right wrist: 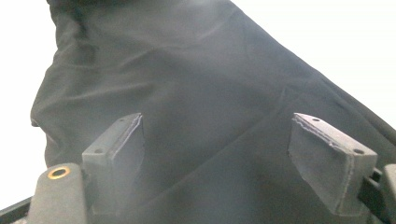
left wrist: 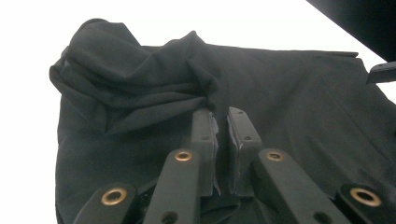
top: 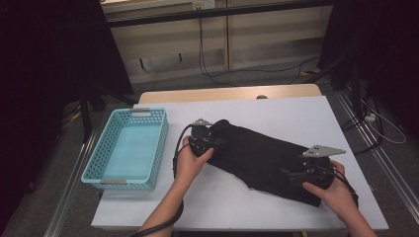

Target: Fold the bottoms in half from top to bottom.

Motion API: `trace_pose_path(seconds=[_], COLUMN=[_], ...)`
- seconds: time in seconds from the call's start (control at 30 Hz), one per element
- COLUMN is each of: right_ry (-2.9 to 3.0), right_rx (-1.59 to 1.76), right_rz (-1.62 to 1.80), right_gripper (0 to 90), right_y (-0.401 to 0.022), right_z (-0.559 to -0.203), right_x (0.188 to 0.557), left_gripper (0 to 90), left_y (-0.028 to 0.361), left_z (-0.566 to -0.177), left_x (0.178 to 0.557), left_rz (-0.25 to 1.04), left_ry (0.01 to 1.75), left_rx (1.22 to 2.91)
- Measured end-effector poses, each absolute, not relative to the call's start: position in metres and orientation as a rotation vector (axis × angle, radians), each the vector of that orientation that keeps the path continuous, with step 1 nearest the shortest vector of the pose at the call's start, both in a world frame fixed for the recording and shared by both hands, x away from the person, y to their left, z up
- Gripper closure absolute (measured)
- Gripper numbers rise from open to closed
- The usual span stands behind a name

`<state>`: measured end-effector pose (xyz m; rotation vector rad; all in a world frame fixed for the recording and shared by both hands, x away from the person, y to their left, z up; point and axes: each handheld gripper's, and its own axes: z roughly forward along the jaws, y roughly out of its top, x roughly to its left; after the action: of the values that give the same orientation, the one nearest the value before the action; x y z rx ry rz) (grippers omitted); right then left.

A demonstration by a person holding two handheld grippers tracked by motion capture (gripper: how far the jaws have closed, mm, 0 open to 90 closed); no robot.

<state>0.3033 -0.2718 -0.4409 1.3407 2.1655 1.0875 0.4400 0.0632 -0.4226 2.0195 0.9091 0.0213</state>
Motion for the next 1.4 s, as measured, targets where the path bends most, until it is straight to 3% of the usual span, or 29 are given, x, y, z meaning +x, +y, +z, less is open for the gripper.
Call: trace_pose_path(seconds=[0.77,1.03,1.13,1.27,1.4], right_ry=[2.176,2.191,2.190,2.191,2.201], right_rx=[1.337,1.323,1.323,1.311,1.301], right_rz=[1.071,1.073,1.074,1.083,1.088], right_gripper=[18.5,18.5,18.5,18.5,18.5], right_y=[-0.272,-0.269,-0.268,-0.264,-0.259], right_z=[-0.444,-0.445,-0.445,-0.444,-0.444], right_x=[0.300,0.300,0.301,0.302,0.305], left_gripper=[82.1,75.3,66.6,46.1,33.0], left_y=[0.018,0.008,0.007,0.013,0.021], left_z=[-0.426,-0.427,-0.428,-0.424,-0.420], left_x=[0.414,0.407,0.406,0.407,0.409], left_rz=[-0.036,-0.082,-0.081,-0.046,-0.014], left_ry=[0.705,0.629,0.613,0.638,0.654], left_rx=[2.133,2.137,2.149,2.122,2.124])
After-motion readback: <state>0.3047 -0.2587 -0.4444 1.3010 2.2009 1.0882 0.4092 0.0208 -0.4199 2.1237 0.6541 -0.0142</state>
